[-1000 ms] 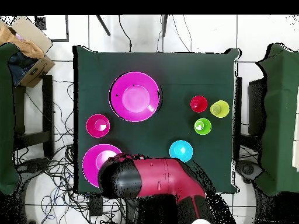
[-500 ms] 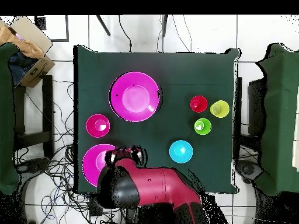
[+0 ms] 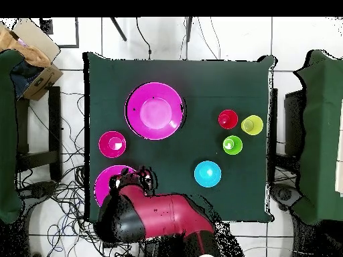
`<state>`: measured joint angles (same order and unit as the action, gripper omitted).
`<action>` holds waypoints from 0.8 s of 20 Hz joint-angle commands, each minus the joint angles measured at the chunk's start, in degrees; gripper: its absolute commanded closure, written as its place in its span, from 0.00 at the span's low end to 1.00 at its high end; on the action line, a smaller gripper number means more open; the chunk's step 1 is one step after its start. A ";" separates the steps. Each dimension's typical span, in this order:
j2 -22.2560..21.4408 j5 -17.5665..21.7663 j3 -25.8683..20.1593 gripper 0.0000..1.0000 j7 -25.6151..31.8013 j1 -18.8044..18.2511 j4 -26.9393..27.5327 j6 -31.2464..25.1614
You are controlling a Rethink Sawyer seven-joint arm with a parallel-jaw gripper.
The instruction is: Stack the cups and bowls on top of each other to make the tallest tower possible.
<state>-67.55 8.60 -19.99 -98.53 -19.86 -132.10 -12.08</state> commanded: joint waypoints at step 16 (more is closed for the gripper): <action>16.20 10.87 20.48 0.00 -0.90 8.90 4.25 33.91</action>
<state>-59.76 15.28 -6.52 -98.53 -13.32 -131.08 19.19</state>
